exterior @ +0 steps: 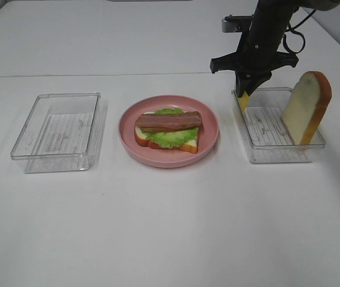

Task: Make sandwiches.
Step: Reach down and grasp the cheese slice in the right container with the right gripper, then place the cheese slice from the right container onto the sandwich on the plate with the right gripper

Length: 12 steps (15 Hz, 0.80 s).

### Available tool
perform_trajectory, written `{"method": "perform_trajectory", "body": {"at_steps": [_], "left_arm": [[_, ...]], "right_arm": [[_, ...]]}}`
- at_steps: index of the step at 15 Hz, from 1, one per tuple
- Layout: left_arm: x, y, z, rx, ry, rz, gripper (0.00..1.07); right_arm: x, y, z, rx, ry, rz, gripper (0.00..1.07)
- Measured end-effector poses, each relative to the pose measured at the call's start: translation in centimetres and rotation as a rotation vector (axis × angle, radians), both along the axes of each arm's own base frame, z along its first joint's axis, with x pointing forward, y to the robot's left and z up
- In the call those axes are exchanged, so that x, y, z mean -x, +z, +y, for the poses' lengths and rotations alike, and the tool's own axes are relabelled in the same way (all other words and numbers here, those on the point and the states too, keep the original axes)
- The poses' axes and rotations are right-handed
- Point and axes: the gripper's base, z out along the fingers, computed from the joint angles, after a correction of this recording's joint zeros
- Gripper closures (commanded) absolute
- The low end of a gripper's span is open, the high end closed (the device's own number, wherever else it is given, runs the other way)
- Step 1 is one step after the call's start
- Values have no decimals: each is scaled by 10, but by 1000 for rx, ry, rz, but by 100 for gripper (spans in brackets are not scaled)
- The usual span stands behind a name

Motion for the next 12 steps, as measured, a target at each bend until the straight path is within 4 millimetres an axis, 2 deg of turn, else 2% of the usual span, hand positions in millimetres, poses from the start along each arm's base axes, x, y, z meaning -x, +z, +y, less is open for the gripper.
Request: {"method": "perform_trajectory", "body": {"at_steps": [6, 7, 8, 10, 12], "left_arm": [[0, 0, 0, 0, 0, 0, 19], [0, 0, 0, 0, 0, 0, 19], [0, 0, 0, 0, 0, 0, 19], [0, 0, 0, 0, 0, 0, 19], [0, 0, 0, 0, 0, 0, 19]], "right_arm": [[2, 6, -1, 3, 10, 6, 107], [7, 33, -1, -15, 9, -36, 107], [8, 39, -1, -23, 8, -46, 107], [19, 80, 2, -107, 27, -102, 107], [29, 102, 10, -217, 83, -110, 107]]}}
